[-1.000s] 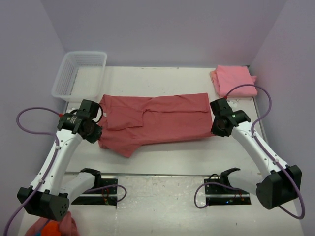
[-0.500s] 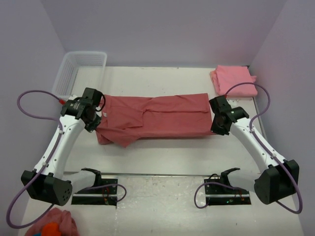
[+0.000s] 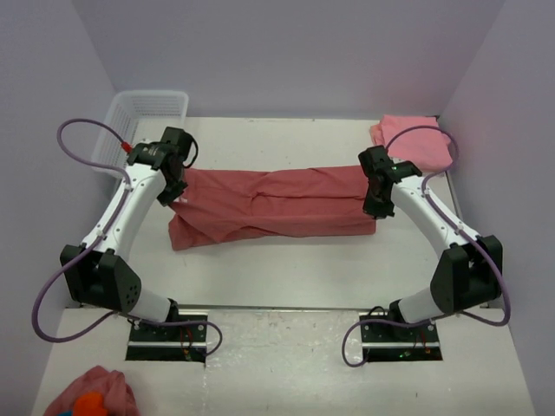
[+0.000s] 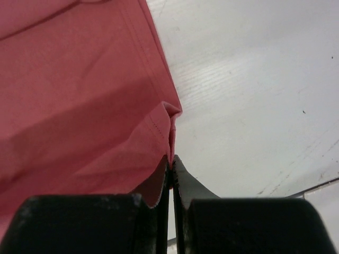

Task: Fold and stack the t-shirts
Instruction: Fold the other side of the tshirt into a rectangle

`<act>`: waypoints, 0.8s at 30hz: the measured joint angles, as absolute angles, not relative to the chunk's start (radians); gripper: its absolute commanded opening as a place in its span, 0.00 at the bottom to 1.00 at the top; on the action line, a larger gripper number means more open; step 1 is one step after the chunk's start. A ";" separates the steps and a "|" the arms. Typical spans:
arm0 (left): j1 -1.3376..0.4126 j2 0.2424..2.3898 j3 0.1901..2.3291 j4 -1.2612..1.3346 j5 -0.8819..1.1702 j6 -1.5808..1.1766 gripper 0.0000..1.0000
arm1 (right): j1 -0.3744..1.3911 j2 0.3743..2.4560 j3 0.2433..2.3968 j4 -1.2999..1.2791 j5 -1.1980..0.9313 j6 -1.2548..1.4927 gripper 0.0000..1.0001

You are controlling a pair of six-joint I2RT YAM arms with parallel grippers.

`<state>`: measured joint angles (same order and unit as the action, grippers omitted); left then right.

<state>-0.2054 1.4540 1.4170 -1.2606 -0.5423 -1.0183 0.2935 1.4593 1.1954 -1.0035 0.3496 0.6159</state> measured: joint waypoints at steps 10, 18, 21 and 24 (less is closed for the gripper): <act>-0.203 1.614 1.483 -1.217 -0.565 -0.975 0.00 | 0.234 1.643 1.332 -0.999 0.350 0.585 0.00; -0.202 1.691 1.508 -1.193 -0.579 -0.959 0.00 | 0.195 1.743 1.446 -0.999 0.350 0.562 0.00; -0.199 1.713 1.525 -1.190 -0.580 -0.957 0.00 | 0.195 1.781 1.466 -1.002 0.350 0.556 0.00; -0.194 1.739 1.540 -1.185 -0.582 -0.957 0.00 | 0.195 1.812 1.480 -1.003 0.350 0.550 0.00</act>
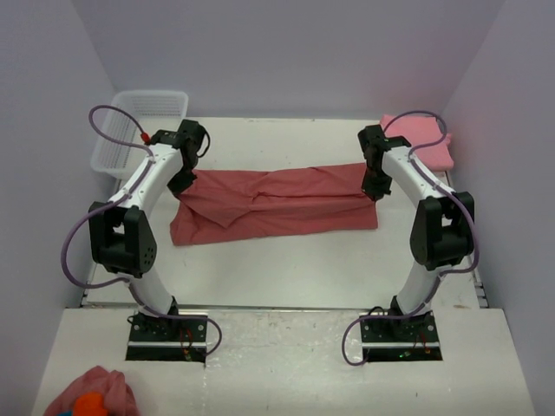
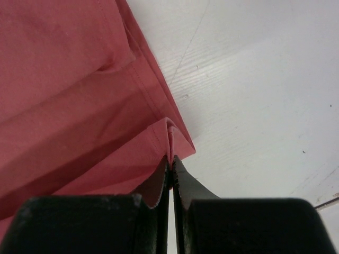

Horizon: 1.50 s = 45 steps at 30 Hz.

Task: Fold and stack the t-shirts
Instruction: Fold the other side of the tshirt into a rectangle

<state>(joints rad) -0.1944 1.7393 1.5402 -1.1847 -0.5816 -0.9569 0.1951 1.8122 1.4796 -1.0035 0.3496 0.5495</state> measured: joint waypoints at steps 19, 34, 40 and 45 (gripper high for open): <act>-0.183 1.913 1.616 -1.146 -0.586 -0.945 0.00 | 0.195 1.987 1.615 -1.009 0.328 0.503 0.00; -0.178 2.046 1.692 -1.111 -0.592 -0.930 0.02 | 0.195 2.109 1.723 -1.000 0.322 0.466 0.00; -0.178 2.071 1.702 -1.095 -0.592 -0.920 0.06 | 0.195 2.148 1.755 -0.995 0.320 0.452 0.00; -0.178 2.094 1.724 -1.083 -0.595 -0.913 0.04 | 0.195 2.183 1.798 -0.997 0.319 0.447 0.00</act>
